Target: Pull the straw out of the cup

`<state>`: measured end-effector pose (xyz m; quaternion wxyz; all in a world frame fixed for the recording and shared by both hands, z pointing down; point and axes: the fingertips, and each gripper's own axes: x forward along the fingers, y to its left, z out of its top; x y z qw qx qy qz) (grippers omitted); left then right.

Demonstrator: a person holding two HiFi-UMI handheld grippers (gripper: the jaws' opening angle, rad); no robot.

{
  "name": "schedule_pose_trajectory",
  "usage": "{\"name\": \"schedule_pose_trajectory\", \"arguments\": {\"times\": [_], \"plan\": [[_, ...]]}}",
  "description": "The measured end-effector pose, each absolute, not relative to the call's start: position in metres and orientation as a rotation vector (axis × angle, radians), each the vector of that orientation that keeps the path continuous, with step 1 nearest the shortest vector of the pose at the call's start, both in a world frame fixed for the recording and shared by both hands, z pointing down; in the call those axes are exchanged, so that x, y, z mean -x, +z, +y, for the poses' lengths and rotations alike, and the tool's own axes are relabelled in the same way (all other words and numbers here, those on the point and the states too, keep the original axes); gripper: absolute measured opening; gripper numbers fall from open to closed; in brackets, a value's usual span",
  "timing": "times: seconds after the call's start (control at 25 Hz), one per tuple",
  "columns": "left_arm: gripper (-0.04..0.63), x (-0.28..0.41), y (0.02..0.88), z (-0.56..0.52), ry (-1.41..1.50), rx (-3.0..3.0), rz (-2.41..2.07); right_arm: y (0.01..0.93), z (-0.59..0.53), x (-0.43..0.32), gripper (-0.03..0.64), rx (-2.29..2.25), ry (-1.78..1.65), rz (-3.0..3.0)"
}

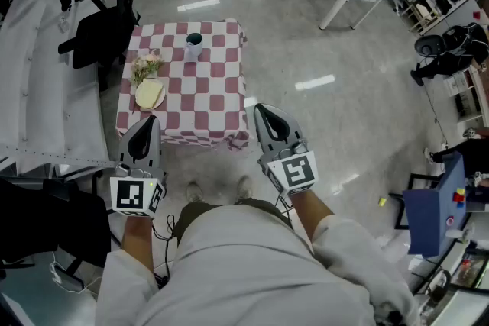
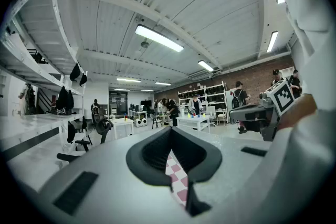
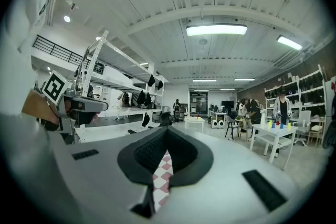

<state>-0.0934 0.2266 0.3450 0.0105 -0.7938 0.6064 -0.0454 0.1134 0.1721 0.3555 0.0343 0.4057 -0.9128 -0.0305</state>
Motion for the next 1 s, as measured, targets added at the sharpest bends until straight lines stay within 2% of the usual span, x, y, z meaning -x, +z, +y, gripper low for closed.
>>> {"name": "schedule_pose_trajectory", "arguments": {"times": [0.52, 1.0], "plan": [[0.003, 0.088, 0.346, 0.225, -0.136, 2.469, 1.902, 0.354, 0.174, -0.118, 0.003, -1.223, -0.069, -2.842], [0.003, 0.056, 0.353, 0.209, -0.164, 2.417, 1.969, 0.367, 0.168, -0.148, 0.005, -1.093, -0.056, -2.879]]}}
